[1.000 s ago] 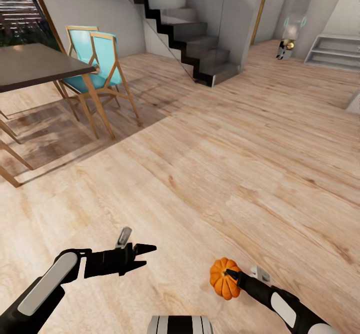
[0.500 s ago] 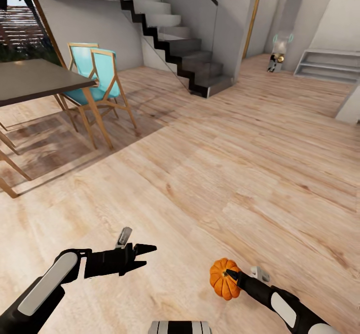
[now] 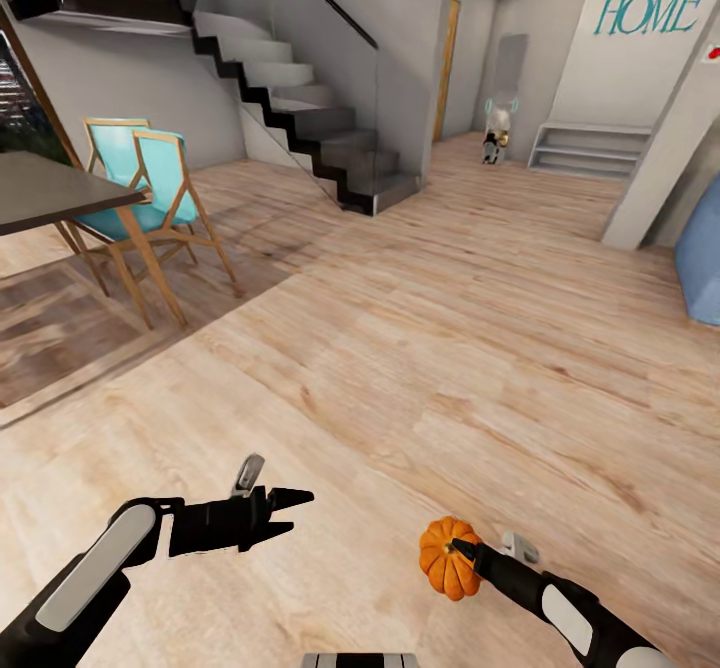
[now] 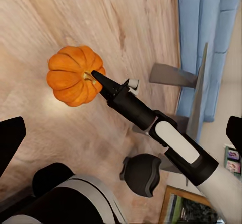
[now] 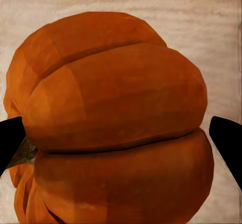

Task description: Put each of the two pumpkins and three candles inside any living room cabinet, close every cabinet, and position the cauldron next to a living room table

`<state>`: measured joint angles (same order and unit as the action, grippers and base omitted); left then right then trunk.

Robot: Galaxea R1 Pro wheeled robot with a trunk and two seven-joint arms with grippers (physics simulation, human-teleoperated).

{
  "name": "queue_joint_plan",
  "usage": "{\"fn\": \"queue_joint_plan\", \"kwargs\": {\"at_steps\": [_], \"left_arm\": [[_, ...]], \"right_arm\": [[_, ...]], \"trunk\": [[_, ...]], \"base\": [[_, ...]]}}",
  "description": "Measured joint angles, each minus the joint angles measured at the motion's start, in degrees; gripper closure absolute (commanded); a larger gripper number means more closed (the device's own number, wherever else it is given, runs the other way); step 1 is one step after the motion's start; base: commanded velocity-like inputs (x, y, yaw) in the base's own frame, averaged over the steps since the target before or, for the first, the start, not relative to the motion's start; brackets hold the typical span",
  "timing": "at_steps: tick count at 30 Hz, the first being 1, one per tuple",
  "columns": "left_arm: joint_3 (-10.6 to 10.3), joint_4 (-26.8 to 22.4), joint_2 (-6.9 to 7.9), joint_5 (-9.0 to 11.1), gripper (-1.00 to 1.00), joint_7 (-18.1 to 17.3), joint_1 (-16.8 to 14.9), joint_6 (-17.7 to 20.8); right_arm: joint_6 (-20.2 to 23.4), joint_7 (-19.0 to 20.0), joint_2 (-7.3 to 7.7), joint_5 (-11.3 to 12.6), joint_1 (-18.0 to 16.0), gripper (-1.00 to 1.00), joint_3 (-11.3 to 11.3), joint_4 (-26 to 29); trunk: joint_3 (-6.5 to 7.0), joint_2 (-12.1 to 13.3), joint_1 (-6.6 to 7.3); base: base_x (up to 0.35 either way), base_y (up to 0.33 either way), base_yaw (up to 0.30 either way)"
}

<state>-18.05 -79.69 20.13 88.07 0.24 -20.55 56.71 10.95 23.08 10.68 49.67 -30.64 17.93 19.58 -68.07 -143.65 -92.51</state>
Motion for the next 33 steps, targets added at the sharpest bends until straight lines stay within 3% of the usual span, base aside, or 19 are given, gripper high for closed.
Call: {"fn": "queue_joint_plan", "kwargs": {"at_steps": [12, 20, 33], "left_arm": [[0.0, 0.0, 0.04, 0.0, -1.00, 0.0, 0.0, 0.0], [0.0, 0.0, 0.04, 0.0, -1.00, 0.0, 0.0, 0.0], [0.0, 0.0, -0.05, -0.1, -1.00, 0.0, 0.0, 0.0]], "right_arm": [[0.2, 0.1, -0.01, 0.6, 0.0, 1.00, -0.1, 0.0], [3.1, 0.1, -0.09, 0.7, 0.0, 1.00, -0.2, 0.1], [3.4, 0.1, -0.09, 0.6, 0.0, 1.00, -0.2, 0.1]], "trunk": [[2.46, 0.2, 0.31], [3.59, 0.3, 0.51], [5.13, 0.4, 0.82]], "base": [[0.000, 0.000, -0.019], [0.000, 0.000, -0.046], [0.000, 0.000, -0.076]]}}
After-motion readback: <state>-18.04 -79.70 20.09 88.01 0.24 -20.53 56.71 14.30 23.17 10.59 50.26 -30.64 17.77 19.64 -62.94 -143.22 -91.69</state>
